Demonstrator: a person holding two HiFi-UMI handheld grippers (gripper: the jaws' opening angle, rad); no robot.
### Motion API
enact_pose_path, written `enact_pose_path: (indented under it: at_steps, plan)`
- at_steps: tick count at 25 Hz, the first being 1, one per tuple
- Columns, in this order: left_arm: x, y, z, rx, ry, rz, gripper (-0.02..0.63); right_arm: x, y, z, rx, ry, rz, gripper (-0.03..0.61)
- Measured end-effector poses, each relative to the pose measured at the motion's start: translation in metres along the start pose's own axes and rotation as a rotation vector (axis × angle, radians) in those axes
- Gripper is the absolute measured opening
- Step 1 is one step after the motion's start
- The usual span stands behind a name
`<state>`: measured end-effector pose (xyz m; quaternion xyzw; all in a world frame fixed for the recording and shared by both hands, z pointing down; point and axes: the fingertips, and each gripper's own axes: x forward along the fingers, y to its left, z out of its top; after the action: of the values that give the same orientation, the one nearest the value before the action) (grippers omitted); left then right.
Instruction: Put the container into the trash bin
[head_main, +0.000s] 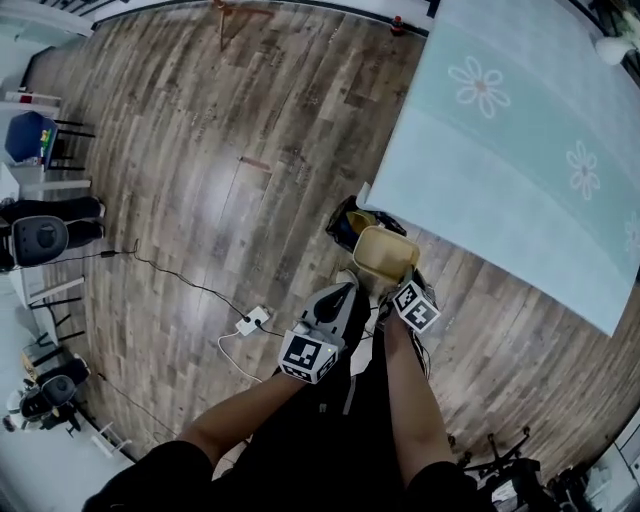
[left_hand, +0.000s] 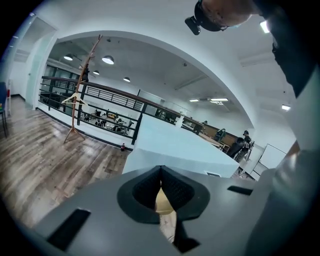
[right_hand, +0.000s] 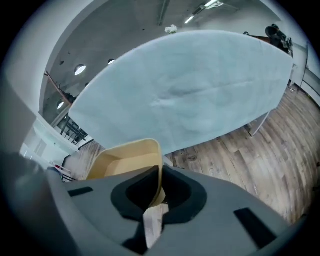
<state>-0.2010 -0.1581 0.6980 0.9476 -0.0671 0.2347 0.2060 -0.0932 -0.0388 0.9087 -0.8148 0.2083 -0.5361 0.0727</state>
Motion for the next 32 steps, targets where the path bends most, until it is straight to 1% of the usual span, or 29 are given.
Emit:
enact_pose_path:
  at_steps: [3, 5, 7, 9, 12, 14, 16, 20, 25, 29, 32]
  plan:
    - [0.005, 0.016, -0.014, 0.032, 0.025, -0.006, 0.014, 0.022, 0.002, -0.018, 0.02, 0.004, -0.012, 0.043]
    - [0.008, 0.027, -0.022, 0.029, 0.034, 0.001, 0.014, 0.036, 0.004, -0.031, 0.021, 0.005, -0.01, 0.043]
    - [0.012, 0.037, -0.031, 0.012, 0.037, 0.009, 0.014, 0.05, 0.002, -0.041, 0.031, -0.006, -0.016, 0.043]
    - [0.014, 0.047, -0.039, -0.019, 0.044, 0.023, 0.014, 0.062, 0.0, -0.048, 0.062, -0.011, -0.037, 0.043]
    - [0.009, 0.067, -0.048, -0.07, 0.048, 0.062, 0.014, 0.077, -0.001, -0.065, 0.126, 0.022, -0.082, 0.043]
    - [0.006, 0.077, -0.051, -0.084, 0.04, 0.081, 0.014, 0.087, -0.002, -0.076, 0.142, 0.041, -0.108, 0.044]
    - [0.003, 0.084, -0.055, -0.097, 0.038, 0.084, 0.014, 0.095, -0.001, -0.081, 0.145, 0.049, -0.111, 0.044]
    - [-0.007, 0.09, -0.06, -0.123, 0.04, 0.087, 0.014, 0.105, 0.0, -0.081, 0.149, 0.047, -0.073, 0.066]
    - [-0.019, 0.1, -0.065, -0.136, 0.05, 0.103, 0.014, 0.103, -0.001, -0.072, 0.105, 0.054, -0.081, 0.069]
    - [-0.021, 0.098, -0.063, -0.135, 0.048, 0.112, 0.014, 0.099, 0.005, -0.066, 0.073, 0.062, -0.065, 0.069]
    - [-0.021, 0.09, -0.061, -0.129, 0.05, 0.104, 0.014, 0.092, 0.016, -0.061, 0.053, 0.056, -0.033, 0.069]
